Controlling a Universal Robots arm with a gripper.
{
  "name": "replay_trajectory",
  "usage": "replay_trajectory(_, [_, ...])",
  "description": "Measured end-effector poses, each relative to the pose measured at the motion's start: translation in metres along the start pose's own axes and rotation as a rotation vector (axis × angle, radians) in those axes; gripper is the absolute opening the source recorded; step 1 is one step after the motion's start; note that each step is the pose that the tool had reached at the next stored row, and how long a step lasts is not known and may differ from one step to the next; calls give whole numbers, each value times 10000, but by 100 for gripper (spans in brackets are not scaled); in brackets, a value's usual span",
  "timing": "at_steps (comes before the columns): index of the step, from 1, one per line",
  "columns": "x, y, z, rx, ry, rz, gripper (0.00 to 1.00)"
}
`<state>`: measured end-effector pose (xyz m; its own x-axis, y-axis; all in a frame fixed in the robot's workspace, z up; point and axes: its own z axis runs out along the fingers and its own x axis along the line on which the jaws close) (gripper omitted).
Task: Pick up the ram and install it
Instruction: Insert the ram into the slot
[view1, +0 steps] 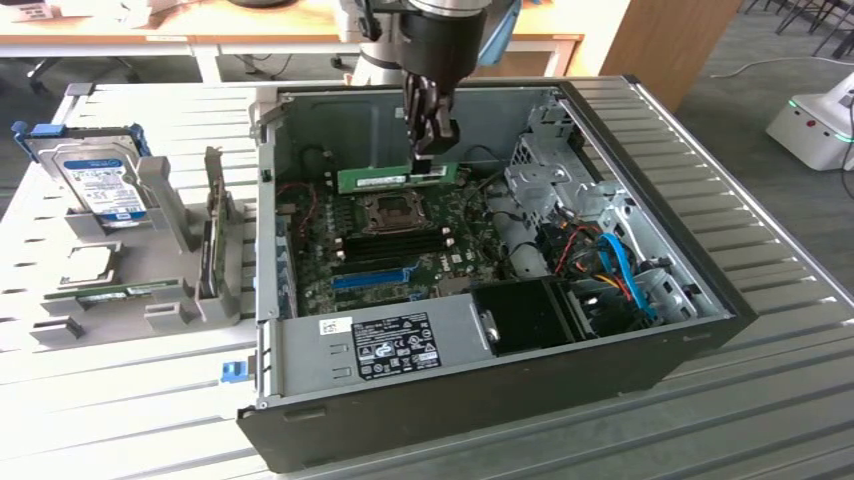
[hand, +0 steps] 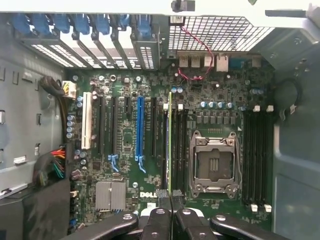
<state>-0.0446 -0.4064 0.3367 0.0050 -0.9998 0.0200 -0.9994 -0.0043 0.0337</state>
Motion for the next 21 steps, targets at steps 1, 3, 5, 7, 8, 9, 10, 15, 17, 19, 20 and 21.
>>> replay_trajectory(1, [0,-1,17,-1,0,0,12])
replay_trajectory(3, [-1,-2,53,0,-1,0,12])
replay_trajectory(5, [-2,-3,85,0,-1,0,12])
replay_trajectory(7, [-3,-4,117,0,-1,0,12])
replay_trajectory(8, [-3,-4,134,0,-1,0,12])
replay_trajectory(9, [-3,-5,150,1,0,0,12])
replay_trajectory(10, [-3,-5,165,0,0,0,12])
replay_trajectory(15, [-5,-8,234,1,-1,0,12])
replay_trajectory(17, [-6,-9,262,1,-2,0,12])
replay_trajectory(19, [-6,-10,287,0,-1,0,12])
replay_trajectory(20, [-6,-10,300,0,-1,0,12])
replay_trajectory(21, [-6,-11,313,0,0,0,12])
